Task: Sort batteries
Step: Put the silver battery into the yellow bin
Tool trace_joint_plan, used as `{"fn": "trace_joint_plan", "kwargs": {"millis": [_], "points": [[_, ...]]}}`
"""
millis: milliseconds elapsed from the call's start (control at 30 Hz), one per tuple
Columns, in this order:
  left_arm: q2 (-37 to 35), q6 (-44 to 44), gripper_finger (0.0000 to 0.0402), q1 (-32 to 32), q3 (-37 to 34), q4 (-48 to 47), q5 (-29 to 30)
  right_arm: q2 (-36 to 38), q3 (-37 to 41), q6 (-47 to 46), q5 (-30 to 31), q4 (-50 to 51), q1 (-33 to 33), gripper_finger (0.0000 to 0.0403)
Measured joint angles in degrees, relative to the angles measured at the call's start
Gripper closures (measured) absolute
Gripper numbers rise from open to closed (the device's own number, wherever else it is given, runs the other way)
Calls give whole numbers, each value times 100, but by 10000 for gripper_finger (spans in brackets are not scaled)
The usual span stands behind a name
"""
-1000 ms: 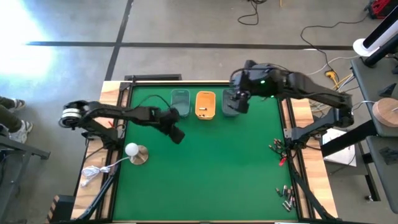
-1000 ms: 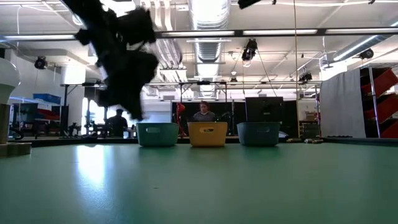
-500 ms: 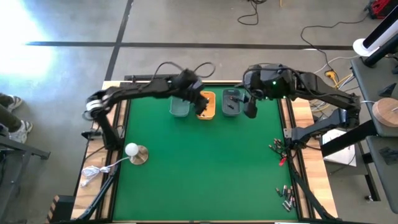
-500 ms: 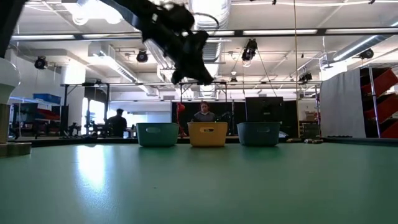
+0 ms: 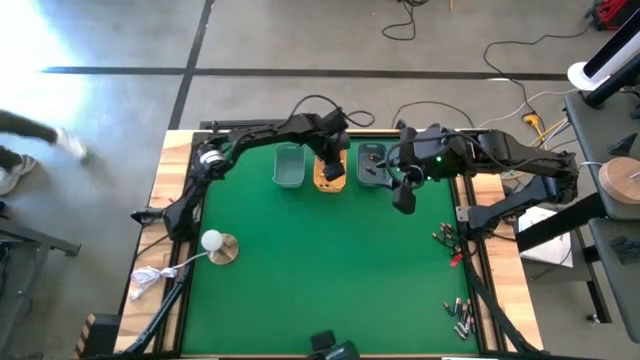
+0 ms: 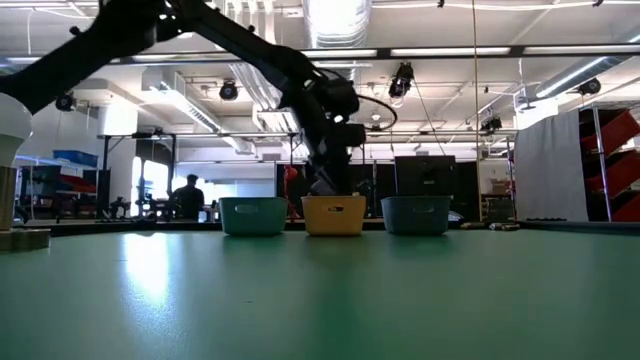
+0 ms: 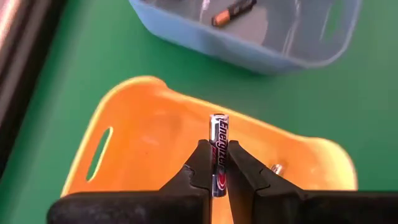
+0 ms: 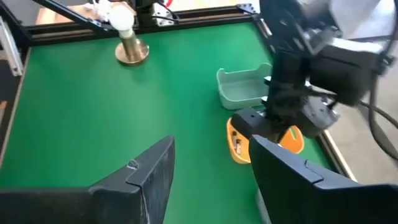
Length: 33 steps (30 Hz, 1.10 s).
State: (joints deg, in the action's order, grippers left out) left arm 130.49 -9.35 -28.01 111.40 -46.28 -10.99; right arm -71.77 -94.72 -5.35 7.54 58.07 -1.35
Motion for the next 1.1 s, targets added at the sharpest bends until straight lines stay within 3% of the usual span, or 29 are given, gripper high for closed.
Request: {"fn": "trace_joint_plan", "kwargs": {"millis": [167, 500, 667, 800, 933, 1100], "points": [[360, -280, 397, -5, 408, -564, 203, 0, 0, -159, 24, 29, 36, 204], [408, -388, 396, -33, 255, -506, 560, -86, 131, -19, 631, 1038, -70, 204], [408, -450, 395, -33, 255, -513, 602, -144, 763, -651, 598, 1001, -42, 204], [408, -476, 391, -33, 255, -482, 609, -146, 1703, -1047, 600, 928, 73, 204], [408, -470, 358, -33, 255, -445, 609, -132, 2600, -1453, 566, 585, 271, 208], [408, -416, 283, -34, 292, -513, 606, -78, 3076, -2317, 496, 963, 604, 220]]}}
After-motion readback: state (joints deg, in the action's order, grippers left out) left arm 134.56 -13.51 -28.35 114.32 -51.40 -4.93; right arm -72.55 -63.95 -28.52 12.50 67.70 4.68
